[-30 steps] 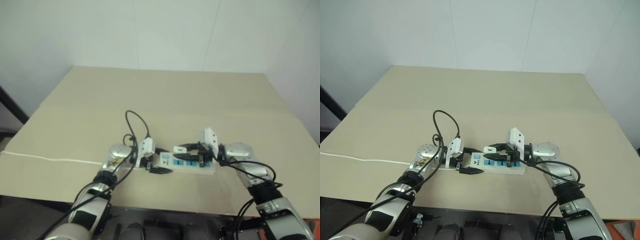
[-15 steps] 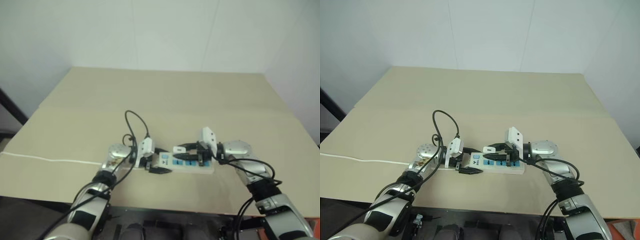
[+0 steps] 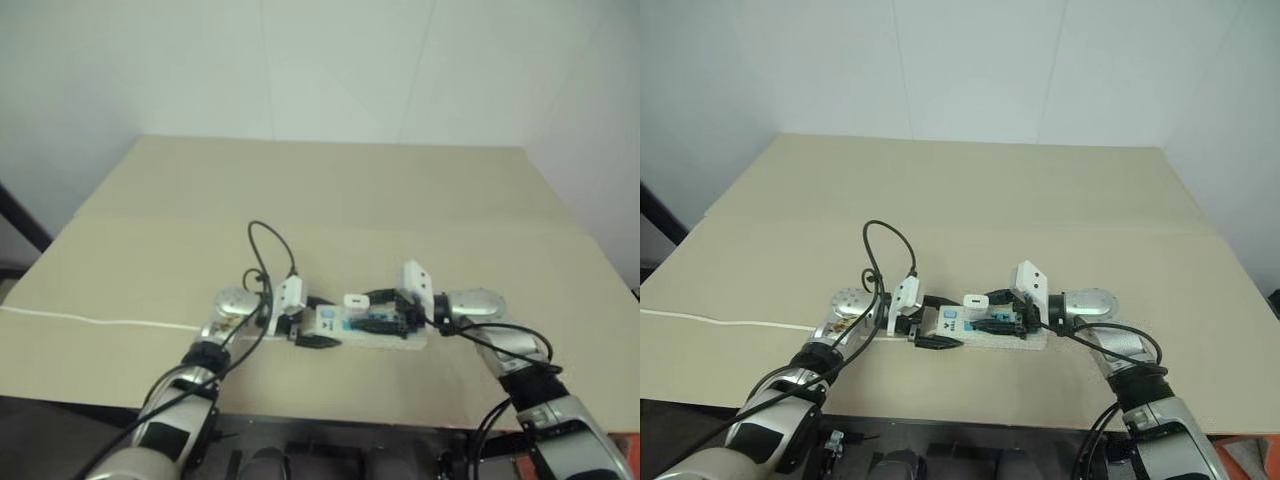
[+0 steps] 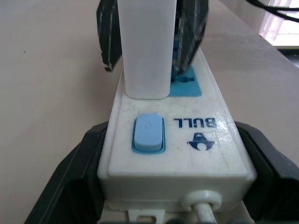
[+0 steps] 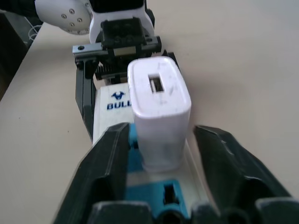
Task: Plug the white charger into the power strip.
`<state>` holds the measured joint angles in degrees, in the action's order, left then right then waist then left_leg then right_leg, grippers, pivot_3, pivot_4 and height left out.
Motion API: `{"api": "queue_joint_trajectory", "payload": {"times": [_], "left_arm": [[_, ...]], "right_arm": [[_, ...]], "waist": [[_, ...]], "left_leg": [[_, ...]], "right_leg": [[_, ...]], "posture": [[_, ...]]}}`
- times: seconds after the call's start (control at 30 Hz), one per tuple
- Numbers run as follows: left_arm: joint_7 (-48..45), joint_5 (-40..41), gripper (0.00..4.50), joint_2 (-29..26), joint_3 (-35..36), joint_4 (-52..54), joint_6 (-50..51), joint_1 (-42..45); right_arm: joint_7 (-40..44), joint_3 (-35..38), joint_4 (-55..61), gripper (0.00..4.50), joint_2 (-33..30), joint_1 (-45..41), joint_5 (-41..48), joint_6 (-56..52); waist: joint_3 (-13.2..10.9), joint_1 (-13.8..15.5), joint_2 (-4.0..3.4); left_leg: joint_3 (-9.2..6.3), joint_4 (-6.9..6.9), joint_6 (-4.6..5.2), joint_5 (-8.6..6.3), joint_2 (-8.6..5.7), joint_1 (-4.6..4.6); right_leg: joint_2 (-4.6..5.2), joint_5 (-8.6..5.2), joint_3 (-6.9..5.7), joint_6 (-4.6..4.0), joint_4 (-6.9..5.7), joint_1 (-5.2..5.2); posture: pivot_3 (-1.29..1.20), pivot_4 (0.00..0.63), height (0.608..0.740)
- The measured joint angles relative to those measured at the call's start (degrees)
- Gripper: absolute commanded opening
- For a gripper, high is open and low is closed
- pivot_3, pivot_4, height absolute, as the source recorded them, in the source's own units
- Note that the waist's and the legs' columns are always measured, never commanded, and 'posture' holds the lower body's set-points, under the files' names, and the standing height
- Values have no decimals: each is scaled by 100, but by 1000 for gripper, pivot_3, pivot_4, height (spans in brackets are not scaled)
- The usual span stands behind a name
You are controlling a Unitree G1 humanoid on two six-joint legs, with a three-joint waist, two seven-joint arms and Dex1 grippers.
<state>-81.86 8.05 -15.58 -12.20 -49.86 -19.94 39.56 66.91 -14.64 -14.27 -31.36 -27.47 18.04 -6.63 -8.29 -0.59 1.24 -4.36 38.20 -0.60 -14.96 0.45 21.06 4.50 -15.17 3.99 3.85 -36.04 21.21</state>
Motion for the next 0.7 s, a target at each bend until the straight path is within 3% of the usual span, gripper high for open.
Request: {"api": "queue_joint_trajectory", "payload": {"times": [0.07, 0.3, 0.37, 0.43, 0.7], "left_arm": [[-3, 0, 3312, -6, 1, -2, 0, 0], [-5, 0, 3312, -7, 3, -11, -2, 1], [-5, -5, 4038, -7, 1, -13, -2, 2], [-55, -123, 4495, -35, -48, -15, 3, 9], [-299, -82, 4495, -186, 5, 252, 432, 2]], "right_arm": [[11, 10, 137, 4457, -14, 53, -60, -91], [12, 24, 353, 4457, -17, 124, -218, -222], [11, 37, 393, 4500, -17, 143, -226, -261], [-10, 61, 468, 4500, -15, 182, -250, -271], [-122, 113, 657, 4500, 18, 190, -321, -378]], "waist": [[0, -7, 0], [2, -10, 2], [2, -10, 4], [3, -17, 2], [0, -43, 2]], "left_leg": [[0, 0, 0, 0, 1, 0], [-1, 0, 0, 0, 1, 0], [-1, -1, 0, 0, 1, 0], [0, -2, 0, 0, 1, 0], [-1, -3, 0, 0, 1, 7]], "right_leg": [[-1, -1, 0, -1, 0, 0], [-1, -1, 0, 0, 0, 0], [-1, -1, -1, 0, 0, 0], [-1, -1, 0, 0, 1, 1], [-2, -2, 0, 0, -1, 12]], "posture": [[0, 150, 740], [0, 150, 740], [0, 150, 740], [0, 150, 740], [0, 150, 740]]}}
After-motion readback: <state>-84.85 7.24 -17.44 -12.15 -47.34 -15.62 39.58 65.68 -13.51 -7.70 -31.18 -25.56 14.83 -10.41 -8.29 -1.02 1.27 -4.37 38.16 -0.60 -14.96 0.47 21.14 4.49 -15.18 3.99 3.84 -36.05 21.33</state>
